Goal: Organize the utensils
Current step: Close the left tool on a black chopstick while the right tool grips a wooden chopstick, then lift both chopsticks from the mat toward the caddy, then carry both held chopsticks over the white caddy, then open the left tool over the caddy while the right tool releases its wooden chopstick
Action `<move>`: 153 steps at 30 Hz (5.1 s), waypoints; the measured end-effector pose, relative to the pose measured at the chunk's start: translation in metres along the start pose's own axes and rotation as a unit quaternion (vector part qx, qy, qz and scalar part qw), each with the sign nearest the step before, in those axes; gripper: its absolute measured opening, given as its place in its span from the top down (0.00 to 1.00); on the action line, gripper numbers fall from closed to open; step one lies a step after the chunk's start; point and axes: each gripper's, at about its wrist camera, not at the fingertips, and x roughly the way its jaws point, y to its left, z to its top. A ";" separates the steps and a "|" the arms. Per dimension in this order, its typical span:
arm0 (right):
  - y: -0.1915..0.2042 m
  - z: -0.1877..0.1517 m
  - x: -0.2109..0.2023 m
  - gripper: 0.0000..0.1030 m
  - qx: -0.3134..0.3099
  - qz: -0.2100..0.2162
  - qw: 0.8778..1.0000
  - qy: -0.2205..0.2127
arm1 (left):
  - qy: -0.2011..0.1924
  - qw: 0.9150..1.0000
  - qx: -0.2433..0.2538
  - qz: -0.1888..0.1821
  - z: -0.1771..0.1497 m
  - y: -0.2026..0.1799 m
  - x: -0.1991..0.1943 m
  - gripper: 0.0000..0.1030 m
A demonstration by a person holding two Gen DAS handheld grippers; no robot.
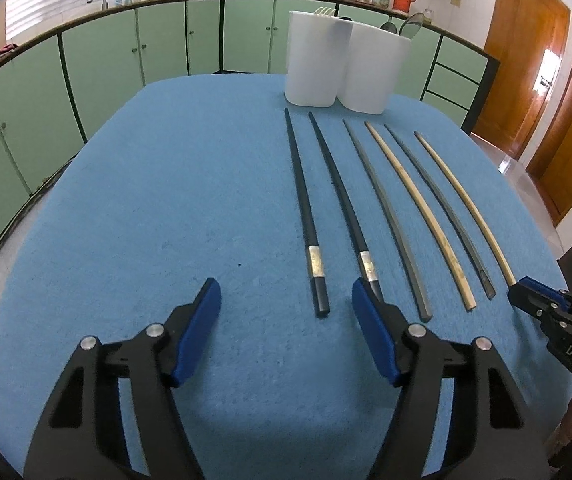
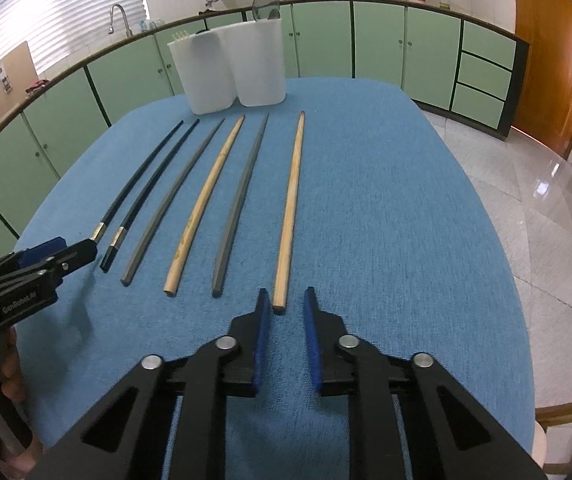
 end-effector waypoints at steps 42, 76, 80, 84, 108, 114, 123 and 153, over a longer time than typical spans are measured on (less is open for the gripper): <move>0.005 0.001 0.002 0.93 -0.006 -0.016 1.000 0.000 | 0.004 1.000 0.005 -0.008 -0.006 -0.017 -0.004 0.94; -0.008 0.092 -0.108 0.94 -0.022 0.001 0.991 -0.134 | -0.172 0.983 0.056 0.000 0.091 -0.026 -0.127 0.95; -0.008 0.114 -0.115 0.94 -0.026 0.014 0.989 -0.147 | -0.183 0.982 0.049 -0.012 0.113 -0.025 -0.132 0.95; -0.005 0.135 -0.118 0.94 -0.035 0.020 0.987 -0.155 | -0.187 0.981 0.044 -0.022 0.130 -0.023 -0.132 0.95; 0.013 0.202 -0.120 0.94 -0.079 0.052 0.980 -0.172 | -0.215 0.975 0.033 -0.048 0.185 -0.016 -0.144 0.95; 0.018 0.231 -0.141 0.94 -0.085 0.060 0.973 -0.206 | -0.254 0.965 0.039 -0.052 0.212 -0.022 -0.164 0.95; 0.024 0.288 -0.162 0.94 -0.073 0.076 0.959 -0.264 | -0.322 0.945 0.039 -0.043 0.265 -0.043 -0.179 0.95; 0.015 0.303 -0.008 0.94 -0.015 0.072 0.974 -0.212 | -0.260 0.965 0.023 -0.002 0.298 -0.041 -0.018 0.94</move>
